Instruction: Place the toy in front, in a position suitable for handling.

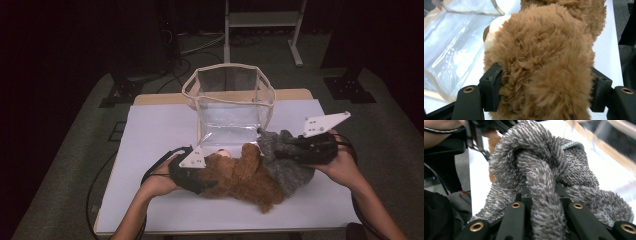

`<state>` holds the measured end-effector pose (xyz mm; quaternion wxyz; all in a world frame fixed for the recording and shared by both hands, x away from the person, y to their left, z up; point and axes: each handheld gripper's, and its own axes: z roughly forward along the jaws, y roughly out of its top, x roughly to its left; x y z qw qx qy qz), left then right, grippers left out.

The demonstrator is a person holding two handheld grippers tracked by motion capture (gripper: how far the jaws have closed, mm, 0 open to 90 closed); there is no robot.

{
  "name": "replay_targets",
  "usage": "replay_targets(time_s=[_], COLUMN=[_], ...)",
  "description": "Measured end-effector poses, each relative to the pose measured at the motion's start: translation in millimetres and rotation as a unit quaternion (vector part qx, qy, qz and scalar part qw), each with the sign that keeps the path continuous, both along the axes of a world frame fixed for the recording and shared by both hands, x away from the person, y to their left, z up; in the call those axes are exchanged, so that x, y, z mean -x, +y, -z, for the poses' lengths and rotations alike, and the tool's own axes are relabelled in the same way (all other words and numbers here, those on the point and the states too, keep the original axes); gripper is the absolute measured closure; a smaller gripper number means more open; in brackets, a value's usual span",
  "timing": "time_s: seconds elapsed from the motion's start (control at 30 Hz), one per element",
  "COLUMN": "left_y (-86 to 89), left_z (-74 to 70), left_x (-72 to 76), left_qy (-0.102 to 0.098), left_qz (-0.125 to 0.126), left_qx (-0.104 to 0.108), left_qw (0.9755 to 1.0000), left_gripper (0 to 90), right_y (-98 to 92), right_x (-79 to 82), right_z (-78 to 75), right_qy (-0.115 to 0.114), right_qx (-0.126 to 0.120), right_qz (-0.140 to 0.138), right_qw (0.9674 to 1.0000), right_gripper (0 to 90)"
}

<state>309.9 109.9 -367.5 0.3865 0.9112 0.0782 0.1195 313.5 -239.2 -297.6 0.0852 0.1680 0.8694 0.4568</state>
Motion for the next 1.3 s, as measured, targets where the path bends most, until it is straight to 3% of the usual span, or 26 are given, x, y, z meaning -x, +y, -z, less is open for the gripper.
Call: replay_targets(time_s=[0.17,0.27,0.33,0.4,0.53,0.7,0.9,1.03,1.17,1.3], left_y=[-10.5,-13.3,-12.4,-10.7,-10.2,-11.9,-9.6,-8.1,-8.0,-7.0], left_z=[-6.5,-6.5,-5.0,-1.4,2.1,0.1,2.0,2.7,2.7,3.9], left_x=[1.4,3.9,4.8,4.2,2.5,4.1,2.1,1.0,0.6,0.7], left_qy=[-0.005,-0.010,-0.012,-0.005,0.006,-0.001,0.005,0.006,0.005,0.008], left_qz=[0.010,0.018,0.018,0.015,0.013,0.013,0.010,0.010,0.012,0.009], left_qx=[0.005,0.003,-0.001,0.000,0.016,0.022,0.022,0.020,0.020,0.026], left_qw=[0.9999,0.9998,0.9998,0.9999,0.9998,0.9997,0.9997,0.9997,0.9997,0.9996], left_gripper=[29.6,29.6,29.6,29.6,29.5,29.3,29.0,28.8,28.7,28.6], right_y=[52.3,75.7,81.6,76.7,54.9,38.3,17.9,-5.0,-20.6,-34.3], right_x=[-9.5,-17.7,-22.4,-26.3,-25.4,-18.9,-14.6,-15.8,-13.6,-10.6], right_z=[-9.1,2.9,16.4,30.1,41.8,42.6,37.6,42.7,60.4,67.2], right_qy=[-0.009,-0.001,0.008,0.024,0.044,0.047,0.040,0.047,0.073,0.077], right_qx=[0.031,0.065,0.095,0.106,0.077,0.059,0.044,0.045,0.033,0.026], right_qz=[-0.049,-0.063,-0.059,-0.049,-0.037,-0.027,-0.004,0.028,0.040,0.057], right_qw=[0.9983,0.9959,0.9938,0.9929,0.9954,0.9968,0.9982,0.9975,0.9959,0.9951], right_gripper=[74.8,74.8,74.9,75.1,75.4,75.5,75.4,75.3,75.3,75.3])
